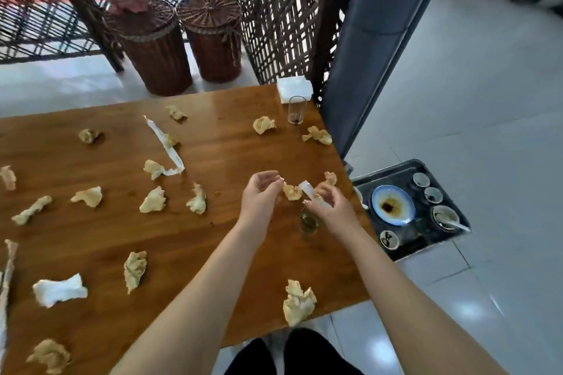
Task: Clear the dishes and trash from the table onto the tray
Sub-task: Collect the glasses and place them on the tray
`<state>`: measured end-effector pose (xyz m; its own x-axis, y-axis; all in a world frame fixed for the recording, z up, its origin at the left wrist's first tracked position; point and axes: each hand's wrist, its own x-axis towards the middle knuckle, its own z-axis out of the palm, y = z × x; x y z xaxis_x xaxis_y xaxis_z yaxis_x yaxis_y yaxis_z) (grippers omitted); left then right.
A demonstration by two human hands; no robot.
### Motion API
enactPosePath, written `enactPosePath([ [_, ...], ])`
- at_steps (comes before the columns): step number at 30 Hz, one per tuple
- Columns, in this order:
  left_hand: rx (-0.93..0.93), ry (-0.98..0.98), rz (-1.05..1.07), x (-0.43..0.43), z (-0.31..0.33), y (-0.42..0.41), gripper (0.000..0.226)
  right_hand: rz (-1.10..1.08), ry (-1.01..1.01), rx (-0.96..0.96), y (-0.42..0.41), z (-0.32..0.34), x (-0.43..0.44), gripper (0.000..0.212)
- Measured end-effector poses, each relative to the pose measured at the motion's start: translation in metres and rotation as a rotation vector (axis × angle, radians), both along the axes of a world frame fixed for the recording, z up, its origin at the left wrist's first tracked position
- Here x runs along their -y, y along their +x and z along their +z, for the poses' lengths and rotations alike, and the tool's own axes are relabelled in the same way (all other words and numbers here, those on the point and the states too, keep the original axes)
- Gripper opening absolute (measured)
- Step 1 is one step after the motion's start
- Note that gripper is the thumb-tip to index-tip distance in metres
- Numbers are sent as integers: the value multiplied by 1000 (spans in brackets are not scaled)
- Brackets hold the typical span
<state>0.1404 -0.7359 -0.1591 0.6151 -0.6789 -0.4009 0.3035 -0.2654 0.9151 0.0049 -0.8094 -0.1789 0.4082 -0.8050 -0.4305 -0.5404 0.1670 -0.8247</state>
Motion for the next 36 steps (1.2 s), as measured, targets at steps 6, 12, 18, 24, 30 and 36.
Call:
enactPosePath([
  [6, -46, 88, -41, 11, -27, 4, 10, 11, 45, -109, -10, -31, -5, 81],
  [12, -70, 155, -31, 26, -41, 3, 11, 42, 51, -141, -10, -56, -3, 78],
  [18, -88, 208, 21, 39, -52, 0, 11, 1, 69, -100, -13, -73, 0, 73],
  [24, -80, 263, 69, 47, -60, -4, 10, -11, 107, -42, -15, -75, 9, 70],
  [30, -81, 225, 153, 71, -52, 3, 9, -13, 196, 135, -20, -61, 39, 57],
  [36, -15, 202, 122, 113, -39, 16, 16, -93, 224, 334, -2, -43, 86, 37],
])
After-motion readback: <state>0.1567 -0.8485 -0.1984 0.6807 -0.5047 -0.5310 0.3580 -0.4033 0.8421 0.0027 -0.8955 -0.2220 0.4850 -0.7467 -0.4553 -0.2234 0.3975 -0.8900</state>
